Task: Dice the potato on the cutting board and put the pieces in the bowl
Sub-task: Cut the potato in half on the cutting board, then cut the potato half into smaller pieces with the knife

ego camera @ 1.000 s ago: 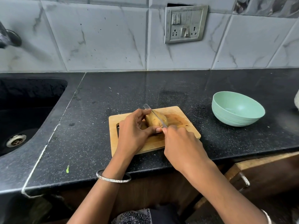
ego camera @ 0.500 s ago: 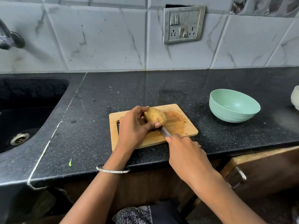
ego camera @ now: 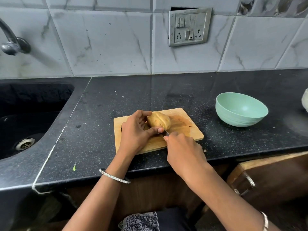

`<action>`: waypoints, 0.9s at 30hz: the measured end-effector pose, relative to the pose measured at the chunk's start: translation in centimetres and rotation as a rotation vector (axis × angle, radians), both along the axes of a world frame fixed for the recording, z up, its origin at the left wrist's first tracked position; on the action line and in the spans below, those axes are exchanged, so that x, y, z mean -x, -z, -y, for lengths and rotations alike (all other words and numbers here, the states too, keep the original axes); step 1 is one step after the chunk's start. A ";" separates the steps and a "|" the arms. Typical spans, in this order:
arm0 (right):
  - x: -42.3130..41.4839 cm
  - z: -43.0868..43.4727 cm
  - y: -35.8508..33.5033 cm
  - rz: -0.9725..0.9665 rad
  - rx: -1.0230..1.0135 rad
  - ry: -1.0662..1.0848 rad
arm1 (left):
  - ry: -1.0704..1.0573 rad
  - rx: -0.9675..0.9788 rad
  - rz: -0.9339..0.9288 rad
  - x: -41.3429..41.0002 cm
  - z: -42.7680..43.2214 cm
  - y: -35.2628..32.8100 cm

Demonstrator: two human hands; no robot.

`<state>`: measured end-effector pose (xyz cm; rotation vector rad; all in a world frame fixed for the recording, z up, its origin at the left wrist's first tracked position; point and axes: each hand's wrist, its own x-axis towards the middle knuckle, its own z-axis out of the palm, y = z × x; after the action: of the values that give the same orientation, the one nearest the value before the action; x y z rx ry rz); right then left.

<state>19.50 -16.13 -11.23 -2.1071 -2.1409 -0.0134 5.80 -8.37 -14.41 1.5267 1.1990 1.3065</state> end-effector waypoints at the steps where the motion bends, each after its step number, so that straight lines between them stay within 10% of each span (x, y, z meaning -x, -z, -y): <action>1: 0.0 0.1 0.1 0.016 -0.006 0.000 | -0.002 0.008 0.008 0.0 0.0 0.0; 13: -2.5 3.3 -3.2 -0.069 0.082 0.013 | 0.012 0.016 -0.047 1.3 0.2 -0.5; 27: -2.8 -7.1 -1.9 -0.804 -0.006 0.109 | 0.005 0.056 -0.214 0.9 0.3 -0.7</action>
<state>22.30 -9.03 -9.33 -1.7731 -1.5318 0.6861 4.94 -8.71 -13.71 1.6586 1.3525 1.1177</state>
